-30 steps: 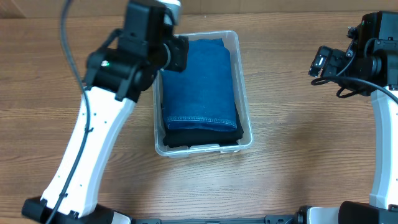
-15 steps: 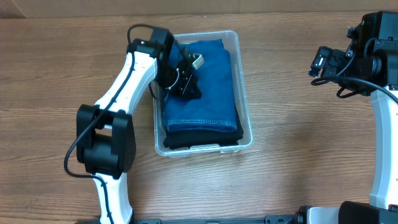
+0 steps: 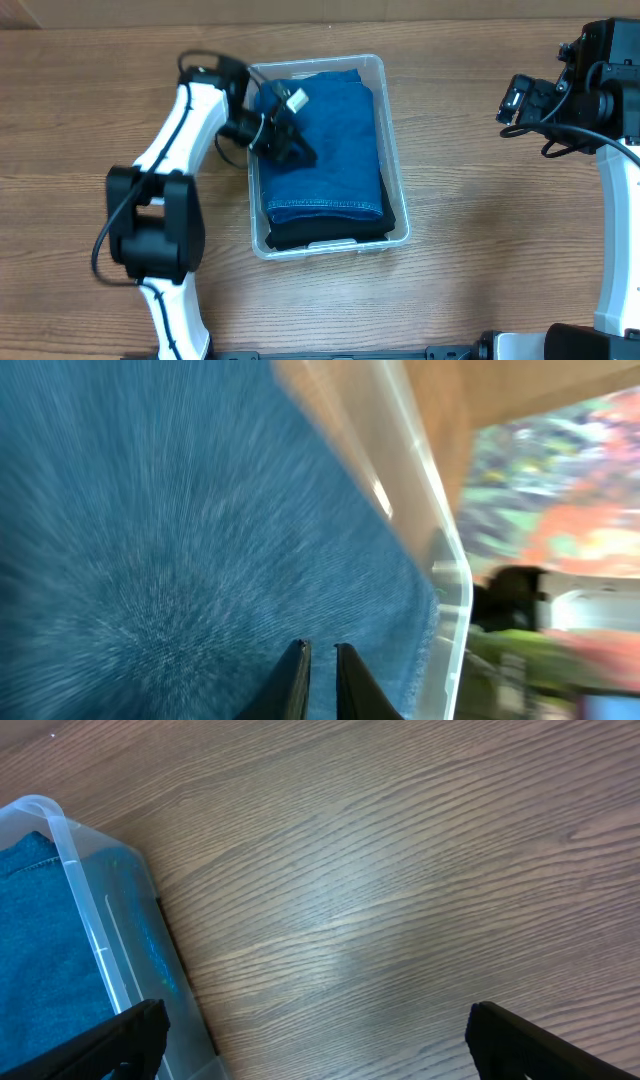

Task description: Pack container

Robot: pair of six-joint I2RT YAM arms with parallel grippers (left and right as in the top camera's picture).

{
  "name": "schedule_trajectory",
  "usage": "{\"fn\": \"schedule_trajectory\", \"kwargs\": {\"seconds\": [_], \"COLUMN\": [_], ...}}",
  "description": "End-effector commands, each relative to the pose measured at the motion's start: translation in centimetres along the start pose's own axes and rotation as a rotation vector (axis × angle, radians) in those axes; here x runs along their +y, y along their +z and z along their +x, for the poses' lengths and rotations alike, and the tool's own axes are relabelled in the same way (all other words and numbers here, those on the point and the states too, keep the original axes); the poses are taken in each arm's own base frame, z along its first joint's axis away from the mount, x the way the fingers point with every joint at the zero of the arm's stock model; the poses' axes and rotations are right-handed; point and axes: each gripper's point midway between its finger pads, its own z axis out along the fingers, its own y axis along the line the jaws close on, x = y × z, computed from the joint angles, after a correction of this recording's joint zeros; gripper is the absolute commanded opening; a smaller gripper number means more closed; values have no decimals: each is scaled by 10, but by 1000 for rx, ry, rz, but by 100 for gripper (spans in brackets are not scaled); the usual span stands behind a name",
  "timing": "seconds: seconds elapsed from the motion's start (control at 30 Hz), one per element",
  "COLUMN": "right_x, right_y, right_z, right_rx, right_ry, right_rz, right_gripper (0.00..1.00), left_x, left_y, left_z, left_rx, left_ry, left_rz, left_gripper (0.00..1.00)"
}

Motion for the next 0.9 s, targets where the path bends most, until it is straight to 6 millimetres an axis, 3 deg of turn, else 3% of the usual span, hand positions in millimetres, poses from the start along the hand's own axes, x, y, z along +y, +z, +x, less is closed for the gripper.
{"fn": "schedule_trajectory", "kwargs": {"seconds": [0.0, 0.03, 0.1, 0.13, 0.17, 0.23, 0.37, 0.43, 0.53, 0.63, 0.77, 0.8, 0.87], "right_x": [1, 5, 31, 47, 50, 62, 89, 101, 96, 79, 74, 67, 58], "right_y": [-6, -7, -9, -12, -11, -1, 30, 31, 28, 14, -24, -39, -54], "right_z": [-4, -7, -10, -11, -13, -18, -25, -27, -21, -13, -3, 4, 15], "right_rx": [-26, -39, -50, -66, -79, -91, -87, -97, -74, -61, -129, -176, -232], "right_ry": [0, -6, -114, -202, -230, -299, -390, -400, -395, -337, -316, -307, -299], "right_rz": [-11, -31, -173, -245, -247, -247, -283, -335, -320, -244, -260, -249, -234], "right_gripper": [100, 100, 100, 100, 100, 100, 100, 100, 100, 100, 100, 100, 100], "left_x": [-54, -59, -53, -45, -40, -32, -8, 10, 28, 21, -11, -26, -38], "left_y": [-90, -135, -174, -207, -227, -252, -265, -270, -279, -290, -292, -289, -285], "left_z": [-41, -44, -40, -31, -23, -13, -4, 3, 24, 35, 52, 63, 79], "left_rx": [-164, -241, -322, -406, -466, -535, -539, -510, -472, -489, -508, -538, -580], "left_ry": [194, 170, 52, -86, -183, -298, -390, -429, -522, -537, -504, -471, -444], "left_rz": [-358, -584, -788, -937, -1016, -1091, -1107, -1126, -1121, -1125, -1114, -1105, -1111], "left_gripper": [27, 100, 100, 100, 100, 100, 100, 100, 100, 100, 100, 100, 100]}}
